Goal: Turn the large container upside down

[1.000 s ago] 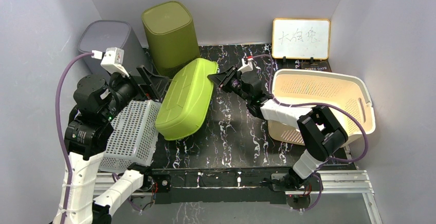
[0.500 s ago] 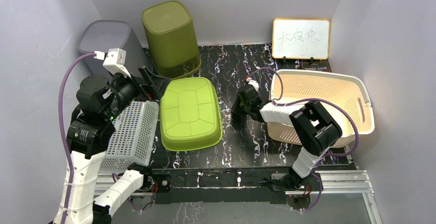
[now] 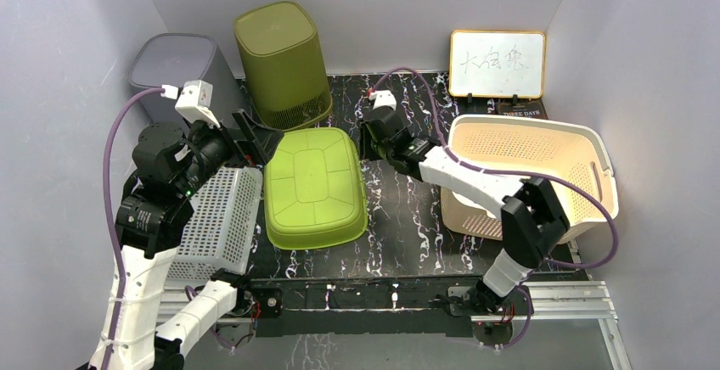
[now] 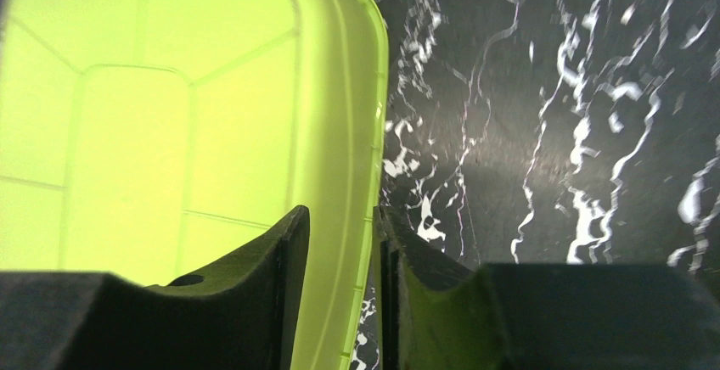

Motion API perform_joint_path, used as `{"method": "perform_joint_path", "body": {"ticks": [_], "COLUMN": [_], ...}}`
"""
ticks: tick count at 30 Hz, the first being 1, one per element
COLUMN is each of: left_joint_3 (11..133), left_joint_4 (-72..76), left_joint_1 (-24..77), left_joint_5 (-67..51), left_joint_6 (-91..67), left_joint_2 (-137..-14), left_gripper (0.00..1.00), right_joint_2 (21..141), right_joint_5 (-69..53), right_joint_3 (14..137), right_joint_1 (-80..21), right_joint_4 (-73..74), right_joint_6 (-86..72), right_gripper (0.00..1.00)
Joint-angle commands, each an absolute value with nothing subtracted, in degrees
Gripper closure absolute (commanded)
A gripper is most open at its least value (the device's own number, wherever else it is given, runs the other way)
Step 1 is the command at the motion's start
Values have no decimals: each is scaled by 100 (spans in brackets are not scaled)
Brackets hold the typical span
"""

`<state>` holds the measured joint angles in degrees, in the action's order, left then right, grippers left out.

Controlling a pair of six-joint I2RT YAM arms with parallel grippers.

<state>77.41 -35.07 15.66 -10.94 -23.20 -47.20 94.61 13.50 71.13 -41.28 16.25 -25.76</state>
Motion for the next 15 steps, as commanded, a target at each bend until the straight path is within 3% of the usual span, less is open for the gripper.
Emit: {"method": "perform_joint_path", "body": {"ticks": [1, 4, 6, 15], "left_joint_3": [7708, 7740, 7743, 7563], "left_joint_4": [-3433, -3465, -3462, -3301], "left_joint_1": [1573, 1578, 1576, 1580], "left_joint_5": [-1136, -1116, -1124, -1245], "left_joint_6": [-2313, -2288, -2290, -2370], "left_joint_2": [-4672, -4680, -4689, -4737], "left_gripper": [2, 2, 2, 2], "right_joint_2": [8778, 8408, 8146, 7571], "right_joint_5": [2699, 3328, 3678, 4518], "right_joint_3": [7521, 7509, 7459, 7733], "right_joint_1": [-4115, -4117, -4122, -4013], "right_joint_4": [2488, 2687, 2770, 3872], "right_joint_6": [-1847, -1626, -1533, -1815], "right_gripper": [61, 40, 6, 2]}}
